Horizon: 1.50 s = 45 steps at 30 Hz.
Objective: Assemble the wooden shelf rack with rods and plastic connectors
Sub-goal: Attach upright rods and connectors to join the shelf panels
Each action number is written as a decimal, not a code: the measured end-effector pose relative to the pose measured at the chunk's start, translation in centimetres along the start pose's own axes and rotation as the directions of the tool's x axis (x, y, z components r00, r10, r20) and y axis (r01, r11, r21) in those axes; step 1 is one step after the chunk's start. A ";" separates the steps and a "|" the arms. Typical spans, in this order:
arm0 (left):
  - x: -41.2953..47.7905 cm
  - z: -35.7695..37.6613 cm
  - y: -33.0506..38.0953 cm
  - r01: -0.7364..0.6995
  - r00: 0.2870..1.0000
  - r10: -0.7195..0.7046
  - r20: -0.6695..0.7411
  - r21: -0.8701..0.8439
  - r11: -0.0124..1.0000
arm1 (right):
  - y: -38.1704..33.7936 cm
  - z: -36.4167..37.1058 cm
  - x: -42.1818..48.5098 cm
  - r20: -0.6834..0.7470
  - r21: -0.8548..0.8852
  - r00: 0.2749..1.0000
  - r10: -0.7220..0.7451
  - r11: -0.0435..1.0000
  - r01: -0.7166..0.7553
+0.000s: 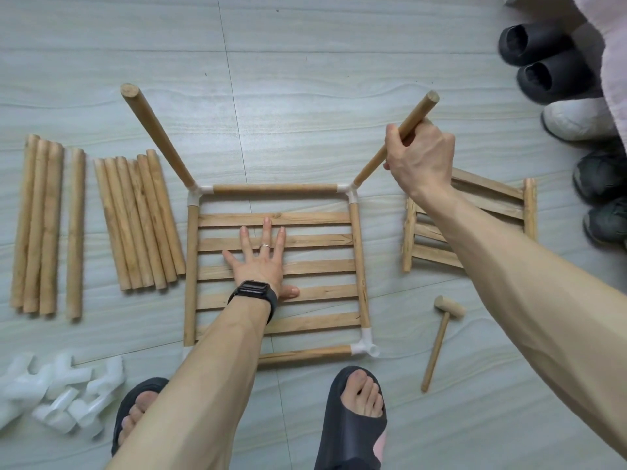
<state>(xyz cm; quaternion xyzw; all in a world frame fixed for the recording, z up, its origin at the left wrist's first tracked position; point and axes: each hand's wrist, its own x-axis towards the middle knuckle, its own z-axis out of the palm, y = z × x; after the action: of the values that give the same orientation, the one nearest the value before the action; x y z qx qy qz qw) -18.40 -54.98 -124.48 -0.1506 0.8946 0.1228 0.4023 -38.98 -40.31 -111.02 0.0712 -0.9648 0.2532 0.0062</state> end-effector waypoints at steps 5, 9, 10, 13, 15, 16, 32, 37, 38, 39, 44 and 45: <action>-0.4 0.4 -0.1 0.000 1.000 0.000 -0.027 0.000 1.000 | -0.9 0.8 -0.5 -0.028 -0.049 1.000 0.010 0.999 -0.011; -0.8 0.9 0.5 0.022 0.999 -0.023 -0.043 -0.017 1.000 | -0.6 0.9 -1.2 -0.011 -0.059 0.999 0.032 0.998 -0.033; -0.8 0.9 0.5 0.024 0.999 -0.025 -0.044 -0.016 1.000 | -0.4 0.9 -1.2 -0.003 -0.045 0.999 0.044 0.998 -0.045; -0.4 0.8 0.2 0.023 0.999 -0.023 -0.049 -0.001 1.000 | 0.0 1.1 -1.4 0.002 0.005 0.997 0.081 0.997 -0.081; 0.2 0.3 0.3 0.007 0.998 -0.006 -0.056 0.015 1.000 | 0.4 1.3 -1.5 -0.034 0.068 0.992 0.120 0.991 -0.118; 0.5 -0.3 0.4 -0.002 0.998 0.003 -0.061 0.029 1.000 | 0.6 1.3 -1.4 -0.060 0.101 0.988 0.145 0.985 -0.139; 1.9 -4.9 -1.9 -0.104 0.960 0.092 -0.263 -0.034 0.994 | 1.6 10.5 -16.3 0.688 -0.330 0.723 -0.057 0.864 0.382; -0.8 -7.9 -10.8 -0.068 0.799 -0.046 -0.599 -0.165 0.984 | -0.6 13.6 -18.2 0.834 -0.288 0.539 -0.115 0.743 0.604; -1.5 -7.7 -12.9 -0.007 0.786 -0.140 -0.602 -0.235 0.972 | -1.1 14.1 -18.0 0.851 -0.278 0.513 -0.111 0.733 0.621; -2.1 -7.1 -15.0 0.072 0.772 -0.257 -0.582 -0.322 0.944 | -1.6 14.6 -17.6 0.863 -0.271 0.494 -0.104 0.731 0.627; -3.9 -2.5 -22.2 0.349 0.729 -0.633 -0.261 -0.653 0.672 | -3.2 15.0 -14.7 0.888 -0.282 0.456 -0.057 0.716 0.639; -3.9 -1.8 -22.8 0.375 0.736 -0.644 -0.211 -0.665 0.646 | -3.5 15.1 -14.1 0.890 -0.288 0.452 -0.050 0.708 0.645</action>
<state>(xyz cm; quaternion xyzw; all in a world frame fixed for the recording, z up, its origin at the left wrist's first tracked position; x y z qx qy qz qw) -8.77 -76.04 -122.57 -0.5413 0.7948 0.2318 0.1467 -24.16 -48.77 -123.17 0.3864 -0.8312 -0.1364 -0.3757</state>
